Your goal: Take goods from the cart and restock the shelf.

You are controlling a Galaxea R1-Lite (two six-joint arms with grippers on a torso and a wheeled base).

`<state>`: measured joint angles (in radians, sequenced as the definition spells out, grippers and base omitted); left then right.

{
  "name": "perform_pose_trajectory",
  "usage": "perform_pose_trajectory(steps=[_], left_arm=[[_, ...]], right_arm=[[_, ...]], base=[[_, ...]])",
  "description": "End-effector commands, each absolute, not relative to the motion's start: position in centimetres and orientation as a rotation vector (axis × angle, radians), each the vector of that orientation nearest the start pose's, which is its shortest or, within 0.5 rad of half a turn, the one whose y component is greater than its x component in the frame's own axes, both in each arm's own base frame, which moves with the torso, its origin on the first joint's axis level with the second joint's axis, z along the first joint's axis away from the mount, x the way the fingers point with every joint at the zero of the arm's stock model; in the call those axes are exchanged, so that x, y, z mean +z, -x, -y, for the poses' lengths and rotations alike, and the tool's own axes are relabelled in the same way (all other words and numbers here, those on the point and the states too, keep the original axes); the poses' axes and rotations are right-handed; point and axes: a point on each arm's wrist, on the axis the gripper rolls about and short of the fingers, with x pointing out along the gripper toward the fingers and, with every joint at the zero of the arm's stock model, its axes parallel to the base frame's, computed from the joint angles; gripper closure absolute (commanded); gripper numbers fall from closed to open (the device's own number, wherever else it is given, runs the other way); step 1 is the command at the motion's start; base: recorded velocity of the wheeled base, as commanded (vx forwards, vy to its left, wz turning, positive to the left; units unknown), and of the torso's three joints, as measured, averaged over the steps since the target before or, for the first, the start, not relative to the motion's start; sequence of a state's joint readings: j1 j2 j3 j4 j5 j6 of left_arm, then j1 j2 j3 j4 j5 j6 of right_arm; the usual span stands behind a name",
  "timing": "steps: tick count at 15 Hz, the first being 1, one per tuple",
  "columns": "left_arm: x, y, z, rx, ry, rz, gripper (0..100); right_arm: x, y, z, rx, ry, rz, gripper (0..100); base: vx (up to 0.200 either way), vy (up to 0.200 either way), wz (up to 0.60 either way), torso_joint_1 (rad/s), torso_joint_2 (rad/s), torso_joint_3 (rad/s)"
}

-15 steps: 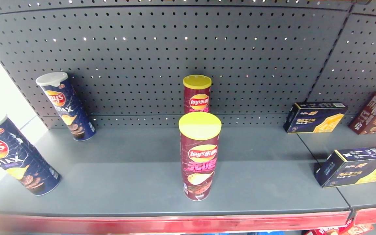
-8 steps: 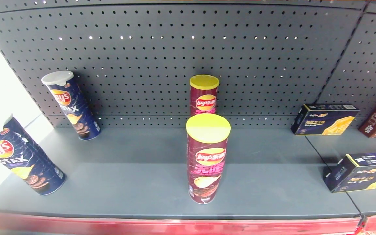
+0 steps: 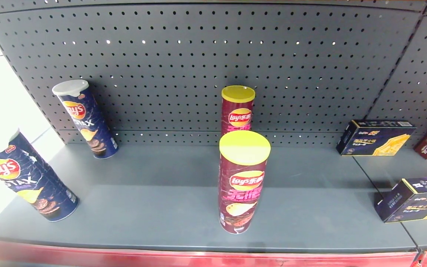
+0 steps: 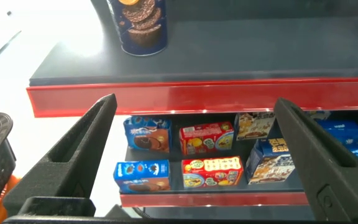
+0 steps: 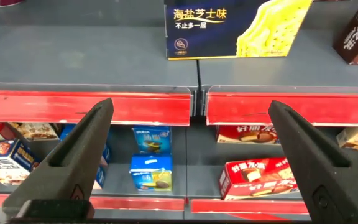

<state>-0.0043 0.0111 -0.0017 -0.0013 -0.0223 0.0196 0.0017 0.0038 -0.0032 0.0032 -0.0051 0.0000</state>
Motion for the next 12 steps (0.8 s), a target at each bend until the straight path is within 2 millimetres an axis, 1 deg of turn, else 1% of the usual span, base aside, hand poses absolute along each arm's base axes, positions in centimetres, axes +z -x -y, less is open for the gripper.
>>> perform_pose_trajectory(steps=[1, 12], left_arm=[[7.63, 2.2, 0.04, -0.028, -0.02, -0.009, 0], [7.63, 2.2, 0.04, -0.026, -0.02, -0.009, 0]], right_arm=[[7.62, 2.26, 0.02, -0.005, 0.0, -0.006, 0], [7.62, 2.26, 0.02, -0.005, 0.0, -0.006, 0]], base=[[0.0, 0.0, 0.0, 0.0, 0.0, 0.0], [0.0, 0.0, 0.0, 0.0, 0.0, 0.0]])
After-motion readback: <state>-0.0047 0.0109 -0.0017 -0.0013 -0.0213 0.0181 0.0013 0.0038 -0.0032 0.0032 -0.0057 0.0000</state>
